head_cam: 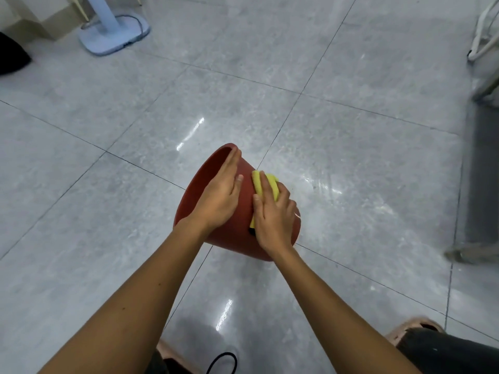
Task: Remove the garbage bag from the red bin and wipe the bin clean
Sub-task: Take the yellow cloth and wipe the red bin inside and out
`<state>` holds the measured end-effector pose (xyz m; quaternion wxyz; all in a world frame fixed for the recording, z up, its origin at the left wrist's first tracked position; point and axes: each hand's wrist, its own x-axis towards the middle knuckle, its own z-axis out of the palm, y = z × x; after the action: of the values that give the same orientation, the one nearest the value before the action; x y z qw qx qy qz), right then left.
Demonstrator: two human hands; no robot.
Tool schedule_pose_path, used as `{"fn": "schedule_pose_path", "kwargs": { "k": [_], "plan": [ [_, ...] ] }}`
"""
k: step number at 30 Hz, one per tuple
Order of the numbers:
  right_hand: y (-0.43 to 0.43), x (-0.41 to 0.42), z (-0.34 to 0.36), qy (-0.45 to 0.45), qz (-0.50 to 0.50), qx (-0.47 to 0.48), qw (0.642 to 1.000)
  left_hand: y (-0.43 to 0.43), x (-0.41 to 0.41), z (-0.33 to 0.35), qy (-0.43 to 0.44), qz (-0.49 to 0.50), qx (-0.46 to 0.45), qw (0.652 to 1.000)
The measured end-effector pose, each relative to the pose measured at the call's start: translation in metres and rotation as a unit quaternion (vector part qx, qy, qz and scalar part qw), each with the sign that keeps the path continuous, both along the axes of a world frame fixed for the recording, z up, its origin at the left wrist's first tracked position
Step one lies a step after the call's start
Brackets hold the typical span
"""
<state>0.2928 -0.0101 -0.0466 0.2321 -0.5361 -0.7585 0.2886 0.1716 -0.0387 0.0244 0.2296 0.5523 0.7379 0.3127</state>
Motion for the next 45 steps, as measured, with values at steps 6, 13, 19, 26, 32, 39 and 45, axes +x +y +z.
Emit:
{"fn": "schedule_pose_path", "kwargs": {
  "k": [6, 13, 19, 26, 32, 39, 45],
  "plan": [
    [0.006, 0.038, -0.035, -0.014, -0.162, -0.216, 0.963, 0.001, 0.003, 0.001, -0.007, 0.009, -0.004, 1.000],
    [0.010, -0.012, 0.011, 0.037, -0.022, -0.047, 0.998, 0.002, 0.003, -0.001, 0.012, 0.031, -0.003, 0.999],
    [0.047, 0.018, -0.027, -0.036, -0.118, -0.207, 0.970, -0.010, 0.002, -0.005, -0.040, 0.060, 0.009, 0.997],
    [-0.030, 0.006, -0.015, -0.028, -0.104, -0.069, 0.992, 0.009, 0.006, -0.002, -0.034, 0.075, -0.008, 0.997],
    [0.031, 0.001, -0.004, -0.012, -0.008, -0.026, 1.000, 0.004, 0.014, -0.002, -0.017, 0.055, 0.006, 0.998],
    [0.016, 0.031, -0.039, -0.052, -0.126, -0.144, 0.980, 0.012, 0.013, 0.001, -0.053, 0.095, -0.009, 0.994],
    [-0.013, -0.001, 0.004, 0.027, 0.021, 0.004, 0.999, 0.012, 0.008, 0.003, -0.031, 0.125, -0.019, 0.991]
  ]
}}
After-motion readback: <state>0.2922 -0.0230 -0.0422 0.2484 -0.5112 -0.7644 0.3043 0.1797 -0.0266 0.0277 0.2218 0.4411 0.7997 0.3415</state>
